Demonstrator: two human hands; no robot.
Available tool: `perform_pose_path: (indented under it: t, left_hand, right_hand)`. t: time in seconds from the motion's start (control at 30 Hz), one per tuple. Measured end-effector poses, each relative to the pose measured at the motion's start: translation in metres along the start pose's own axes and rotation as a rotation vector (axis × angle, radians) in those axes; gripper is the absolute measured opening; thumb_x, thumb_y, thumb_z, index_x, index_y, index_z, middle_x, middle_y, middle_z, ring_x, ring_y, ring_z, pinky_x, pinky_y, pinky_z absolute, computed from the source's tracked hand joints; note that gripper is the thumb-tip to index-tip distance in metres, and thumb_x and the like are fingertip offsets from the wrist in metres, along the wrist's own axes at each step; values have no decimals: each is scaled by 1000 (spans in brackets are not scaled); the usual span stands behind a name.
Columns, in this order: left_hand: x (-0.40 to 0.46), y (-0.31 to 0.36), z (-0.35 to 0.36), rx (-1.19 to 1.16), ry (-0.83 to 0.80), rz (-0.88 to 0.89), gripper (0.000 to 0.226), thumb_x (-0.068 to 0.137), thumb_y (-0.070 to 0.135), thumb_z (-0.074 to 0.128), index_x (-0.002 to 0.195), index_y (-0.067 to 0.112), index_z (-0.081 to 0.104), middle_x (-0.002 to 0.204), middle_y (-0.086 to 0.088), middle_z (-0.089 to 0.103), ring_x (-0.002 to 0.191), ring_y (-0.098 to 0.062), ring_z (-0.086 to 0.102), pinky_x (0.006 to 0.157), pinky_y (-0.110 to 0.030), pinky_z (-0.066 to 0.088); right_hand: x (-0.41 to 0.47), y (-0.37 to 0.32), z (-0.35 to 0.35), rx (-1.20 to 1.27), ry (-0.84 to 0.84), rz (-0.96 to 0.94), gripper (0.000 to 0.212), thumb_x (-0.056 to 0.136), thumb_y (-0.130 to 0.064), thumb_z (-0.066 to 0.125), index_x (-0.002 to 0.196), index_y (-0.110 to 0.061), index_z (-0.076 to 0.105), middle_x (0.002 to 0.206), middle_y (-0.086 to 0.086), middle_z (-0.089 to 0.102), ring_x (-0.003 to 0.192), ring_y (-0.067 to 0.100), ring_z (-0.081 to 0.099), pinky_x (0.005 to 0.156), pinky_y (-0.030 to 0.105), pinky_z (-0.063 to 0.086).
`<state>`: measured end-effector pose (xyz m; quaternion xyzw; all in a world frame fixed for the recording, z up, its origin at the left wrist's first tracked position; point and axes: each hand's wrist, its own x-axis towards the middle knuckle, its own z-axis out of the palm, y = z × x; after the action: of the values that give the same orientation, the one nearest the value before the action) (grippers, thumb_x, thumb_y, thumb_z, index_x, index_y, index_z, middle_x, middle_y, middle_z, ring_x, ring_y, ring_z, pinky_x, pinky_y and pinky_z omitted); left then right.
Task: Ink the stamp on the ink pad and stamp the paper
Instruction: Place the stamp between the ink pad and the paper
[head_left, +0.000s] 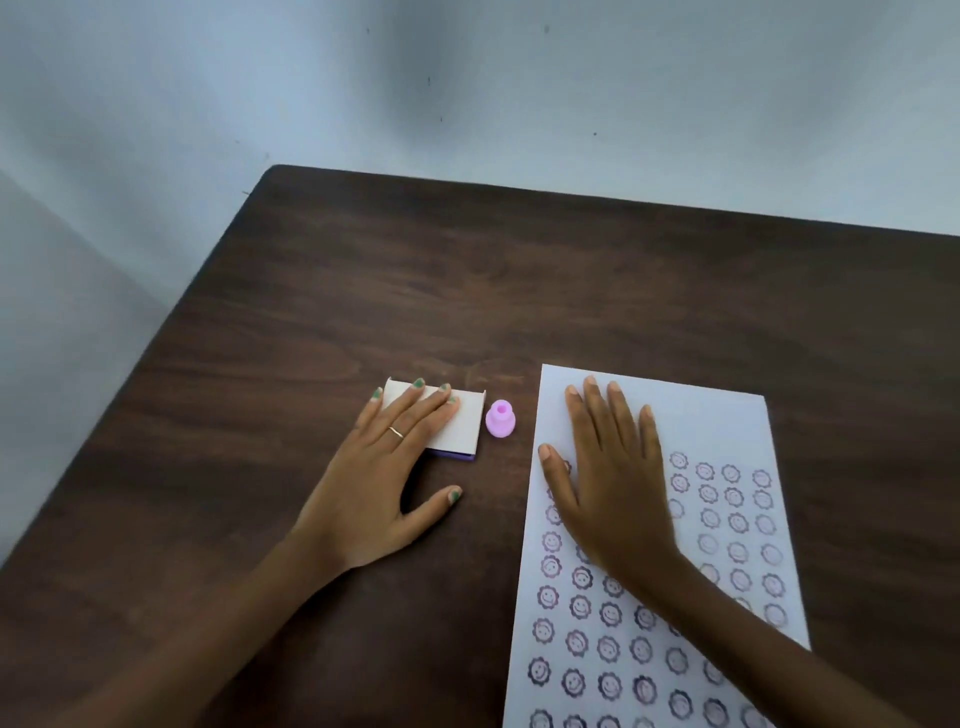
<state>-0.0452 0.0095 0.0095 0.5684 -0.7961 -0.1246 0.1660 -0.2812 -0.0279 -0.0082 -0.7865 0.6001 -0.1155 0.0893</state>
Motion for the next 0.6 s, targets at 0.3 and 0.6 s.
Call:
perform_pose_path:
  t: [0.3,0.6]
  left_hand:
    - [0,4,-11,-18,-78,-28,73,86,49,50,147,18,25,157,2,25,147,-13,7,119,-38,4]
    - [1,1,-11,-28,-105,-29,75,88,51,45,150,21,16,158,1,20,148,-15,6,120,-43,8]
  right_hand:
    - [0,-11,-18,-19,-111,65,56,91,-37,35,141,-13,26,152,11,28,142,25,17,116,44,12]
    - [2,-15,-18,-100,-182,91,58,93,-40,29,144,-14,17,155,11,19,143,27,10,116,45,7]
